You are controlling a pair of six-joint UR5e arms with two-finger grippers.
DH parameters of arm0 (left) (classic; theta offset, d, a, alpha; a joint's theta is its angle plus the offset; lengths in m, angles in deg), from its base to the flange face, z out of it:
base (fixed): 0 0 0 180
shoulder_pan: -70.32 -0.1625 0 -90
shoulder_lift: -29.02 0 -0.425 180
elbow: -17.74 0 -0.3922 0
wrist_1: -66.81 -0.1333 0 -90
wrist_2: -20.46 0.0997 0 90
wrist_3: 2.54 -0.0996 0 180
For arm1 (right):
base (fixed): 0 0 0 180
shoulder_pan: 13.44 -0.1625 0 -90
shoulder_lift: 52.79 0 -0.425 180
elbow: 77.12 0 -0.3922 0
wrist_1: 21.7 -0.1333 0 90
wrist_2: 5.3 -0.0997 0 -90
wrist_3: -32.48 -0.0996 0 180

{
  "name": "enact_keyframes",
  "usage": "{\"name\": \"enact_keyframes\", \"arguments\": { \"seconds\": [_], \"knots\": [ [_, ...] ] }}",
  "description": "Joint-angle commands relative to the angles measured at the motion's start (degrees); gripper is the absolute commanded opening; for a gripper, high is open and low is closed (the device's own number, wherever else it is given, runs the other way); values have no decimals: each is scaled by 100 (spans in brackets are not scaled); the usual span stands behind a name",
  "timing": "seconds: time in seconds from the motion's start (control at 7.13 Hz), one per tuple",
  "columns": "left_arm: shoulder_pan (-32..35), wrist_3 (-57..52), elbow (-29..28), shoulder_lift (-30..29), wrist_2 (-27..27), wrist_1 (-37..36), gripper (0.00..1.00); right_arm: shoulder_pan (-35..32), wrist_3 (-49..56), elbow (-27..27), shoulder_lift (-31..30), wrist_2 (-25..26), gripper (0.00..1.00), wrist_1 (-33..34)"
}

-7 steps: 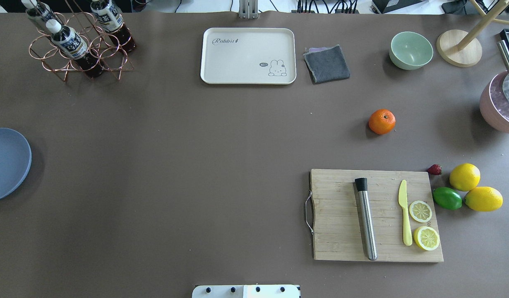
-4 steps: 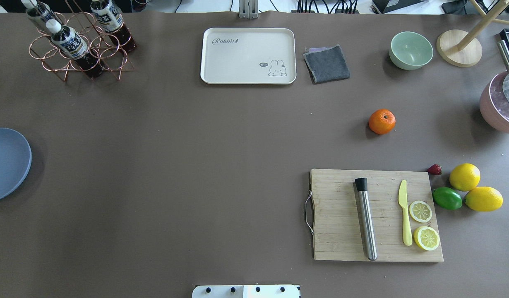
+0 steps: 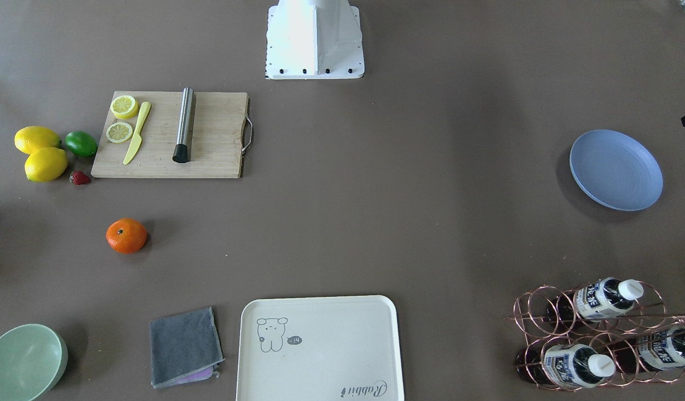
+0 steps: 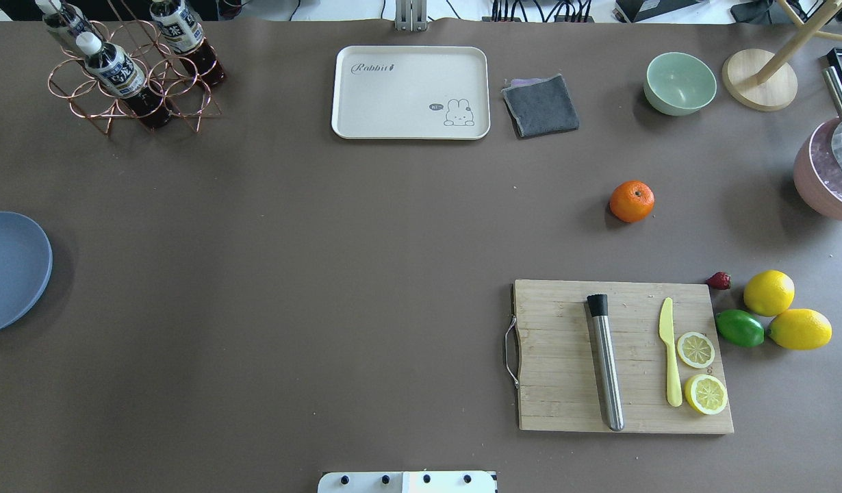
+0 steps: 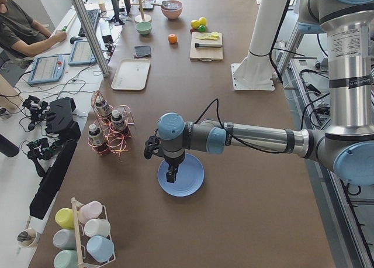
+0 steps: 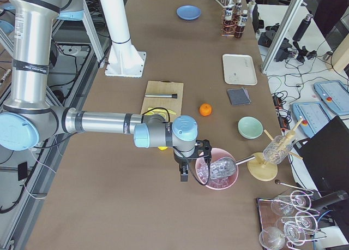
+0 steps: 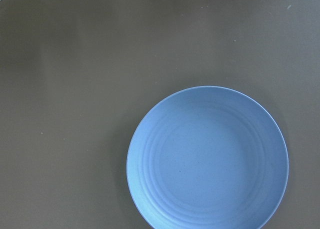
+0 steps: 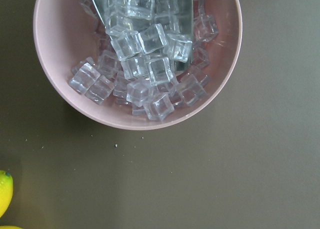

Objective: Pick orange to plate

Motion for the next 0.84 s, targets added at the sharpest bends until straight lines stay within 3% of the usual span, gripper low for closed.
{"name": "enact_keyframes", "arguments": {
  "seconds": [0.0, 0.42, 0.7],
  "knots": [
    [-35, 2, -5, 0, 21, 0, 98, -12, -1, -28, 62, 38, 100, -13],
    [-307, 10, -346, -52, 48, 157, 98, -3, -1, -45, 229, 91, 100, -4],
    [-325, 28, -1641, -236, 48, 1705, 98, 14, 17, -124, 238, 47, 100, -4]
  ]
}}
